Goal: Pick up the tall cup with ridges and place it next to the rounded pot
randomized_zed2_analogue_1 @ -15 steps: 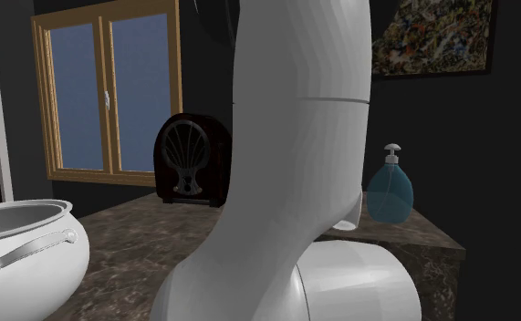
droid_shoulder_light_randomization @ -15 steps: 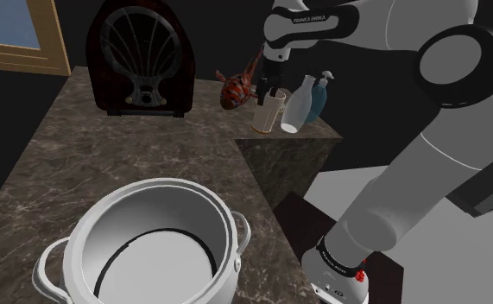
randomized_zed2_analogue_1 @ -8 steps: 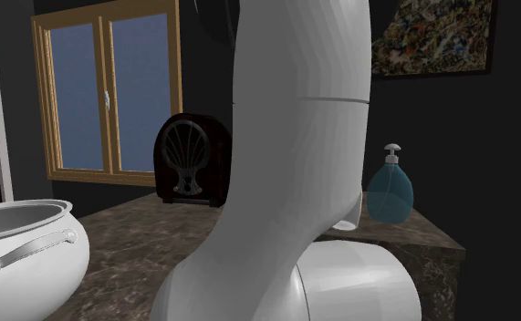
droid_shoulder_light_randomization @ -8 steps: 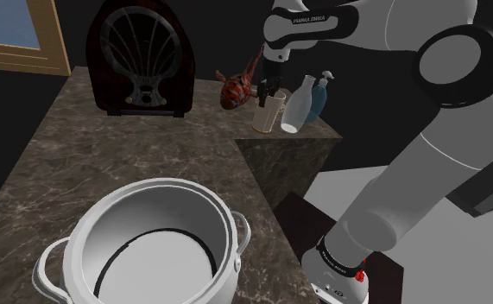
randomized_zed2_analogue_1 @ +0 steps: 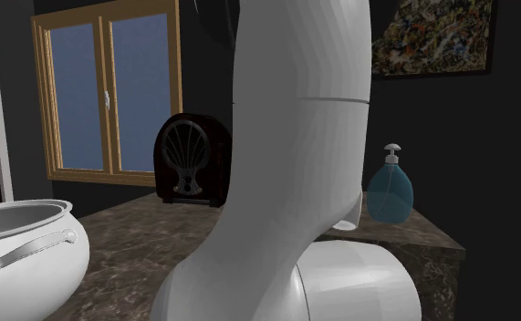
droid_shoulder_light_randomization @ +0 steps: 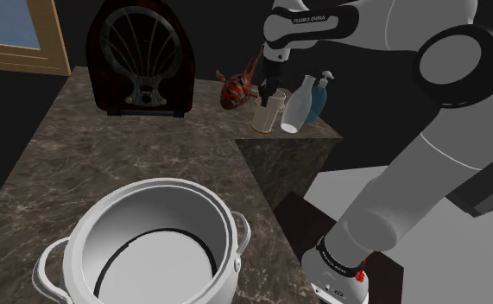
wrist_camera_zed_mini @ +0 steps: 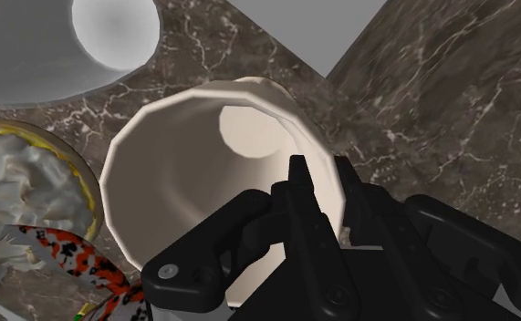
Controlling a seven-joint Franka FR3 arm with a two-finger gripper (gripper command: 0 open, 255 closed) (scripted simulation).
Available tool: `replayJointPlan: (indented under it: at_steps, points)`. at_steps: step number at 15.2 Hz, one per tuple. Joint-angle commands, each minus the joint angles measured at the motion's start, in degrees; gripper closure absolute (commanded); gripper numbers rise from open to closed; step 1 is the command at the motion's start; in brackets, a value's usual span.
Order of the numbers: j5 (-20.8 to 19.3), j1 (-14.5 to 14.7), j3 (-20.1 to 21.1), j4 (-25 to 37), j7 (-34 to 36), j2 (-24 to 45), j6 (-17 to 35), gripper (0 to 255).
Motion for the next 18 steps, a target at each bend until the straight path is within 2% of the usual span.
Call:
replayJointPlan:
  at_steps: [1,18]
  points:
    - [-0.02,-0.04,-0.04,-0.06,-0.01,0.06,0.02,255]
    - [0.27,0.10,0.14,13.40,-1.05,0.37,-13.09,255]
